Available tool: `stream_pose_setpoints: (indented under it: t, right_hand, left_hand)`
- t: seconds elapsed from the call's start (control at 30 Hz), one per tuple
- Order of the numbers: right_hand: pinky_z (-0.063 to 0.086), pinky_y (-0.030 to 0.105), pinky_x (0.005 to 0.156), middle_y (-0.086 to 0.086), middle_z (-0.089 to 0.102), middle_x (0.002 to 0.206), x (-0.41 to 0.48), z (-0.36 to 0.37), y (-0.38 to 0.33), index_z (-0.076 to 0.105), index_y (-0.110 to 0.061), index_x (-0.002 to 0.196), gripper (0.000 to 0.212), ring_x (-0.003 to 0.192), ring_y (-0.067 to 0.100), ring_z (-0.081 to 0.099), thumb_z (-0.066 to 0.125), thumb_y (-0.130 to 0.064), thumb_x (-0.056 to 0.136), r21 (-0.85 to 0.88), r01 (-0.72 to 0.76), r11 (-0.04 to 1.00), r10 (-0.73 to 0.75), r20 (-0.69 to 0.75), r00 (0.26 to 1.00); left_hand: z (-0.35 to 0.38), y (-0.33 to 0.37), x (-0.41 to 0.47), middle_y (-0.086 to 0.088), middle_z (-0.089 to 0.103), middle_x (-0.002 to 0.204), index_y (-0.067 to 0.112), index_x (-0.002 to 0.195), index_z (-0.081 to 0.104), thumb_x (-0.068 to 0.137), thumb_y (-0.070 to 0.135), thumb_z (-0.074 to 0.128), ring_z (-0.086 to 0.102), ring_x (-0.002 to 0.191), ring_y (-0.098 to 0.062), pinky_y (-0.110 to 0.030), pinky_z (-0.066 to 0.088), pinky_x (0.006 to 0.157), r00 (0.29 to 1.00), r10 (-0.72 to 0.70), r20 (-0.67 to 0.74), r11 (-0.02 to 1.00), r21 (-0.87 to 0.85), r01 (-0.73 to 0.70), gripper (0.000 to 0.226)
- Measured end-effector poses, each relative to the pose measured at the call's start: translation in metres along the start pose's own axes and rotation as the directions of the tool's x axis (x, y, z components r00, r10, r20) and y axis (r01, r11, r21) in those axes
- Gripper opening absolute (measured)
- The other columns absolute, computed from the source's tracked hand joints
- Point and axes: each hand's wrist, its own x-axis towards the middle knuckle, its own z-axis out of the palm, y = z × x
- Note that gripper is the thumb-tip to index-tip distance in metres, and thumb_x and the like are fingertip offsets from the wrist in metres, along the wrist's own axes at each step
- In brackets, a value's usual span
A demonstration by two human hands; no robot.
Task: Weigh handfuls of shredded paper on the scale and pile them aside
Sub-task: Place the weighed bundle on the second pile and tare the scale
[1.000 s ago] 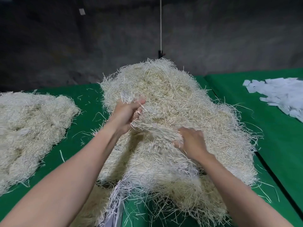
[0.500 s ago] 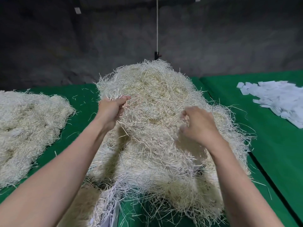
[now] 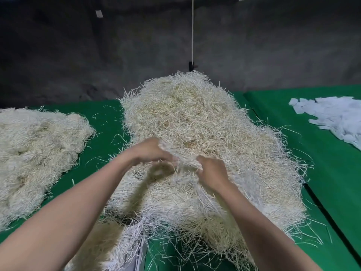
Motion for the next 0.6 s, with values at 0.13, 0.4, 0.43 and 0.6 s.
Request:
stream_pose_setpoints:
  t: [0.13,0.4,0.43,0.6]
  right_hand:
    - [0.037,0.038,0.101,-0.003,0.063,0.1,-0.021,0.021,0.059,0.053,-0.021,0.122,0.037,0.091,0.015,0.058,0.043,-0.004,0.091,-0.246,-0.1,0.964,0.121,0.073,0.99]
    - [0.028,0.041,0.107,-0.004,0.061,0.109,-0.027,0.021,0.093,0.049,-0.022,0.13,0.04,0.107,0.016,0.054,0.052,-0.014,0.09,-0.287,-0.183,0.94,0.205,0.048,0.978]
    - [0.026,0.042,0.109,-0.003,0.06,0.114,-0.028,0.018,0.09,0.046,-0.021,0.133,0.043,0.111,0.017,0.052,0.052,-0.017,0.091,-0.304,-0.184,0.935,0.214,0.068,0.975]
    - [0.039,0.039,0.105,-0.003,0.051,0.133,-0.007,-0.055,0.023,0.038,-0.023,0.139,0.064,0.118,0.016,0.051,0.067,-0.026,0.082,-0.08,-0.1,0.992,0.122,0.339,0.933]
  left_hand:
    - [-0.026,-0.003,0.003,-0.008,0.055,0.099,0.006,0.111,0.052,0.057,0.039,0.084,0.053,0.069,-0.005,-0.014,0.048,0.061,0.991,-0.054,-0.122,0.968,-0.25,0.021,0.071]
    - [-0.043,-0.01,-0.005,-0.011,0.067,0.112,0.013,0.073,0.07,0.074,0.014,0.071,0.054,0.079,-0.011,-0.023,0.042,0.068,0.928,-0.161,-0.337,0.534,-0.82,-0.205,0.002]
    - [-0.047,-0.012,-0.006,-0.008,0.07,0.102,0.013,0.067,0.071,0.071,0.013,0.069,0.053,0.073,-0.009,-0.022,0.04,0.064,0.924,-0.179,-0.339,0.446,-0.865,-0.231,0.004]
    - [-0.037,-0.002,-0.01,-0.007,0.055,0.065,-0.005,0.102,0.053,0.087,-0.002,0.054,0.057,0.046,-0.009,-0.017,0.041,0.037,0.928,-0.199,-0.316,0.366,-0.902,-0.229,0.015]
